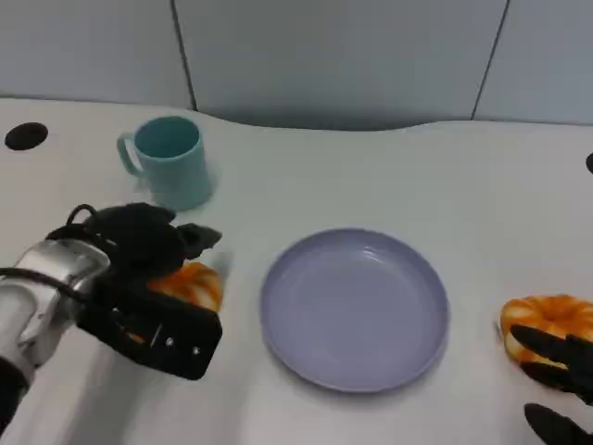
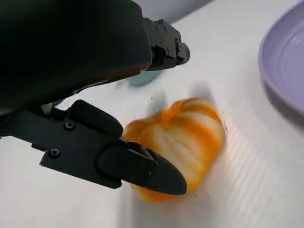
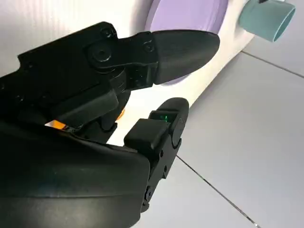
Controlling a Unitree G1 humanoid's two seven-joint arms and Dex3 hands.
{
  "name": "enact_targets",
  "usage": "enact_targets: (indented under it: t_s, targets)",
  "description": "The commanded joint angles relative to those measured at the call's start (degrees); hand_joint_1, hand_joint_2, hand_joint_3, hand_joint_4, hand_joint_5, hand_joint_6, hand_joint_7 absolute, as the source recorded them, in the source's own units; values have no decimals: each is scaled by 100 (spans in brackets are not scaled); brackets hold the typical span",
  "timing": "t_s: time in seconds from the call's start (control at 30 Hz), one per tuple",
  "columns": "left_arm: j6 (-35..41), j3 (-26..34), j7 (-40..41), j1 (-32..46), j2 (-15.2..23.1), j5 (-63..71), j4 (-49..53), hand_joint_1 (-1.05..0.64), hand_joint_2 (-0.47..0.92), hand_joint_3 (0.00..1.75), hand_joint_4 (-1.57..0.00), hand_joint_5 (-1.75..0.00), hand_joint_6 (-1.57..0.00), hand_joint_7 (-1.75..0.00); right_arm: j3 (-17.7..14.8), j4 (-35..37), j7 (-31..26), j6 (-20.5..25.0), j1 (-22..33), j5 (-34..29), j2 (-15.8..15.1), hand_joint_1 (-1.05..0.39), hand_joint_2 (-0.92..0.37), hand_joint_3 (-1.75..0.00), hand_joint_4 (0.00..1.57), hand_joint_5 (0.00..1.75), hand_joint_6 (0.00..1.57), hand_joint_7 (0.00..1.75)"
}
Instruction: Grasp the bread from the table and place it into the plate.
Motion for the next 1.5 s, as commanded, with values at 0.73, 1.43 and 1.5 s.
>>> enact_targets:
  t_s: [0.73,1.43,1.5]
  targets:
    - [341,-1029,2192,-1044,-1032,-237,3417,-44,92,5,-28,-7,-20,-2,-160,-398,-179,68,192,-128,-20,-38,-92,-38,91,0,76,0]
    - [897,-1021,2569,-1388,-1229,-714,3861,-37,92,17,-55,-164,-61,-112,-200,-461,-158,65,177,-160,-13,-36,-92,-40,88,0,75,0]
    - [744,-787,2635,-1381,-1195,-961,3836,-37,92,16,-55,-163,-62,-111,-198,-434,-161,51,158,-151,-5,-36,-92,-40,89,0,75,0]
